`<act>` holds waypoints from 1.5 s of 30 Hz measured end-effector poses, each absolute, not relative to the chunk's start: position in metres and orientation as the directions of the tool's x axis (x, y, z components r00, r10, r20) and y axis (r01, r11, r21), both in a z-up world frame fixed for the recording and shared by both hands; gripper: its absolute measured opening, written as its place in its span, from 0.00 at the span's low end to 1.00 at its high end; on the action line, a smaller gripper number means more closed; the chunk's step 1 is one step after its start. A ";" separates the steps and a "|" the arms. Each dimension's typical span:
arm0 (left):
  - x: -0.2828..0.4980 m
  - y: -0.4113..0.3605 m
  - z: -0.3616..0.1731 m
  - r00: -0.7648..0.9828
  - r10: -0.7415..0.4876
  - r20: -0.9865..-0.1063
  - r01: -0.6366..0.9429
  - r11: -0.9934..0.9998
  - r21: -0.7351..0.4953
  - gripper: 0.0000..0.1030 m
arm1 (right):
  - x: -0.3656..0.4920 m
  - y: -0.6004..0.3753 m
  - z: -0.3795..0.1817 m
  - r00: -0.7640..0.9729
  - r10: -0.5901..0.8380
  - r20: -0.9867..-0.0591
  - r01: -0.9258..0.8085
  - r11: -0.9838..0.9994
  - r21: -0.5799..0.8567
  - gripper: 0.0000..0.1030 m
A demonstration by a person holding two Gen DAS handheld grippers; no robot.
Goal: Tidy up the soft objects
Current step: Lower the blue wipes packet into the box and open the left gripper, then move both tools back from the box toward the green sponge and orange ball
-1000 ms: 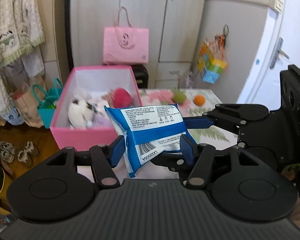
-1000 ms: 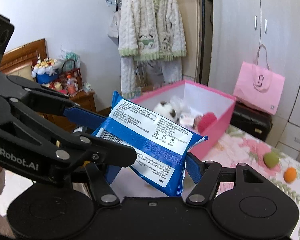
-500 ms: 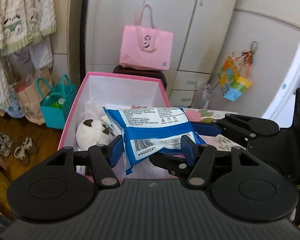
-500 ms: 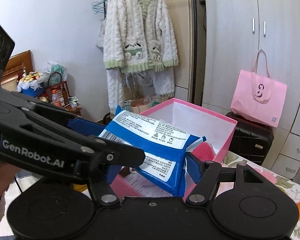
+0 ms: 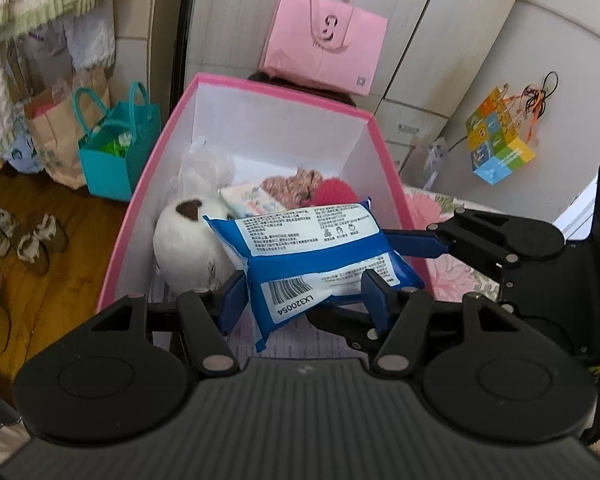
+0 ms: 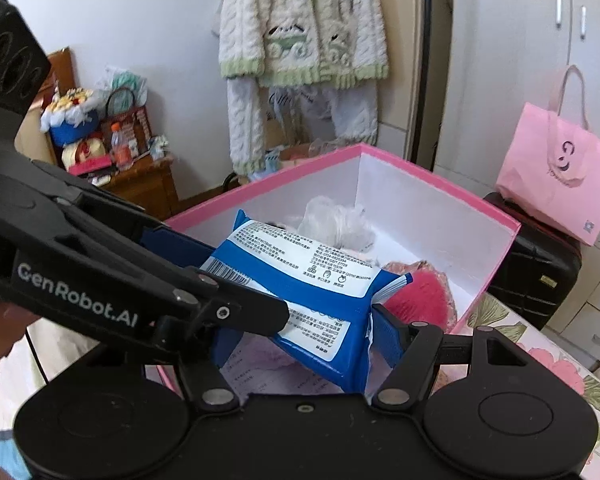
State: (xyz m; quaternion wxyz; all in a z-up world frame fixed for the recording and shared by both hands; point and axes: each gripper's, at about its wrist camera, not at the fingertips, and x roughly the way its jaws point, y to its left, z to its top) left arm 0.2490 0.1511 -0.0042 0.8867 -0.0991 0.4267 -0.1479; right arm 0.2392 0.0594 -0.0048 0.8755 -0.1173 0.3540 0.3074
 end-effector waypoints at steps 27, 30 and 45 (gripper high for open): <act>0.150 0.122 0.057 0.690 -0.346 -0.636 0.342 0.930 -0.135 0.63 | 0.156 0.019 0.040 0.636 0.394 -0.663 -0.594 0.799 -0.095 0.80; 0.133 0.116 0.064 0.691 -0.352 -0.631 0.366 0.924 -0.115 0.63 | 0.140 0.009 0.047 0.644 0.393 -0.656 -0.589 0.802 -0.098 0.80; 0.084 0.064 0.074 0.633 -0.401 -0.662 0.495 0.867 -0.053 0.68 | 0.066 -0.086 0.060 0.662 0.415 -0.625 -0.529 0.848 0.003 0.80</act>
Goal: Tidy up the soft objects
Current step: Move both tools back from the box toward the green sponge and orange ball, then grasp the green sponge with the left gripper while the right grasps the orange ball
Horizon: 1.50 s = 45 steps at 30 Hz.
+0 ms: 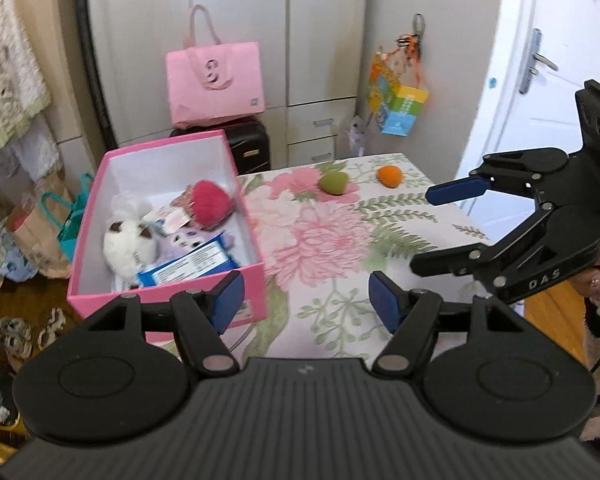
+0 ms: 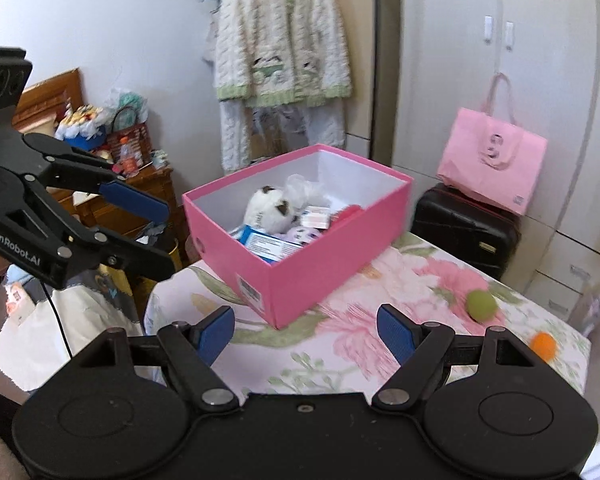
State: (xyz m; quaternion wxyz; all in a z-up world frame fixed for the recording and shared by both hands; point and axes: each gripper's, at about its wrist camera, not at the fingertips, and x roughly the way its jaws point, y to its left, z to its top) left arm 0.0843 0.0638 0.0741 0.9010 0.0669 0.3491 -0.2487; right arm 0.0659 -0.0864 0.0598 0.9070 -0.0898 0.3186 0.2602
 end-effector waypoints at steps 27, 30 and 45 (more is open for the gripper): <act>0.184 -0.082 0.007 0.634 -0.522 -0.570 0.579 0.810 -0.098 0.92 | 0.129 -0.248 -0.010 0.864 0.240 -0.443 -0.282 0.959 -0.029 0.89; 0.200 -0.093 -0.006 0.638 -0.513 -0.574 0.565 0.819 -0.104 0.92 | 0.148 -0.258 -0.022 0.845 0.253 -0.471 -0.284 0.959 0.005 0.86; 0.293 -0.125 -0.072 0.652 -0.461 -0.602 0.421 0.881 -0.217 0.88 | 0.227 -0.276 -0.073 0.794 0.212 -0.570 -0.237 0.971 0.032 0.78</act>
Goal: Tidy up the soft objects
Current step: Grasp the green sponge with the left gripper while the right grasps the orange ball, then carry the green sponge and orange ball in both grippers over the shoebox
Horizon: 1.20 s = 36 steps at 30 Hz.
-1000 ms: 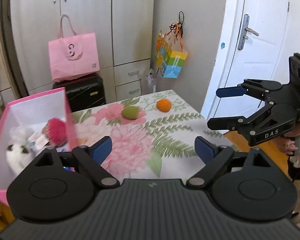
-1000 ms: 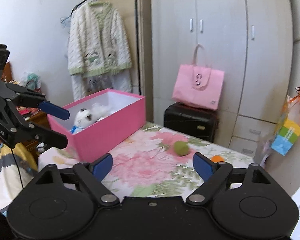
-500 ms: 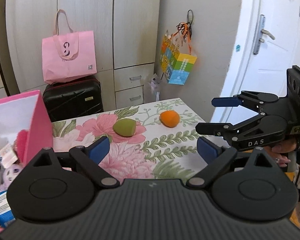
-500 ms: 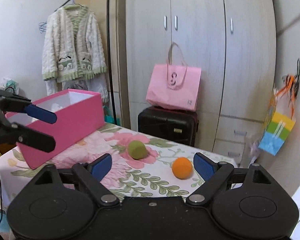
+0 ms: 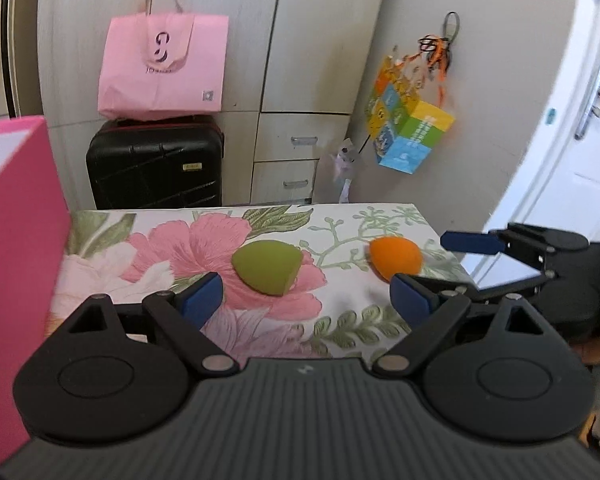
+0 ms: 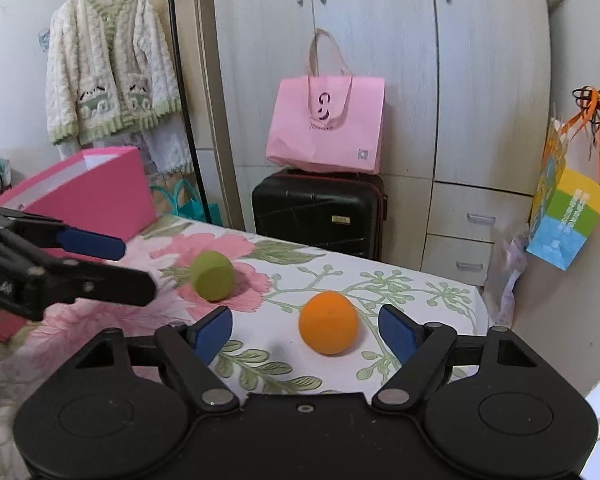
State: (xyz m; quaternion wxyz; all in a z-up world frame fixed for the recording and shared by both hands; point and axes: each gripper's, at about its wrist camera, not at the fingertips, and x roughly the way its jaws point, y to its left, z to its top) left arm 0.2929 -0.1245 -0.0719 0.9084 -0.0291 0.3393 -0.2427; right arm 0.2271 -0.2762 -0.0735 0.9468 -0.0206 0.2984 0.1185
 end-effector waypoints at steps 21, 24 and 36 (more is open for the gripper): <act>0.323 -0.150 -0.111 0.729 -0.306 -0.612 0.322 0.943 -0.089 0.46 | 0.246 -0.275 -0.090 0.783 0.197 -0.590 -0.214 0.976 0.042 0.41; 0.315 -0.147 -0.104 0.730 -0.322 -0.603 0.334 0.938 -0.097 0.46 | 0.240 -0.272 -0.086 0.787 0.196 -0.585 -0.213 0.976 0.040 0.41; 0.262 -0.127 -0.075 0.708 -0.397 -0.584 0.409 0.905 -0.119 0.46 | 0.202 -0.253 -0.069 0.787 0.197 -0.585 -0.204 0.977 0.054 0.41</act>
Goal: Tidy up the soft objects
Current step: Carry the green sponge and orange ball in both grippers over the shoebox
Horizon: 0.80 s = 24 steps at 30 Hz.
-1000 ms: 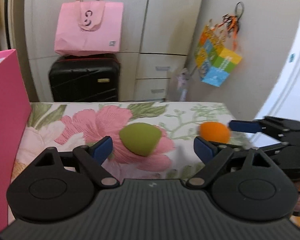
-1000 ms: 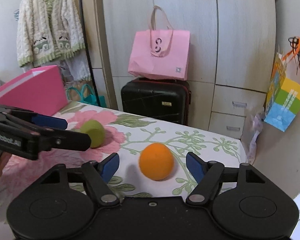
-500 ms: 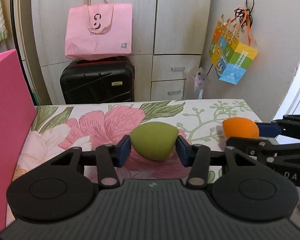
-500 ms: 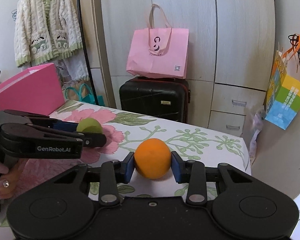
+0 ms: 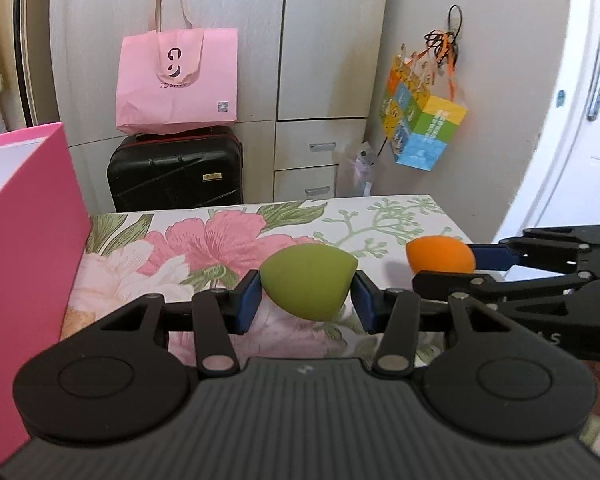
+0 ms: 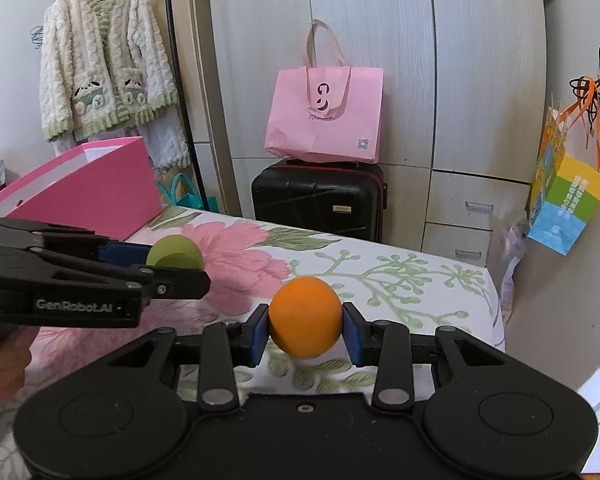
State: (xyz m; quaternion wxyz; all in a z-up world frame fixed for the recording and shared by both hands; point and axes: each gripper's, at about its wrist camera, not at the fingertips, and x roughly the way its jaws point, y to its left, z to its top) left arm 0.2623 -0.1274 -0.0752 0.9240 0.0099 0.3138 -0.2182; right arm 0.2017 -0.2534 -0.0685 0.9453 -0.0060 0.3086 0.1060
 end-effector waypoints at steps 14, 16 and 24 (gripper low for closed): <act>0.199 -0.091 -0.060 0.661 -0.427 -0.618 0.455 0.882 -0.123 0.46 | 0.149 -0.216 -0.055 0.762 0.228 -0.606 -0.229 0.970 0.077 0.42; 0.190 -0.084 -0.059 0.652 -0.428 -0.626 0.462 0.879 -0.120 0.46 | 0.140 -0.209 -0.054 0.755 0.236 -0.612 -0.235 0.968 0.084 0.42; 0.151 -0.045 -0.058 0.592 -0.464 -0.659 0.494 0.855 -0.158 0.46 | 0.106 -0.181 -0.053 0.724 0.269 -0.635 -0.256 0.960 0.114 0.42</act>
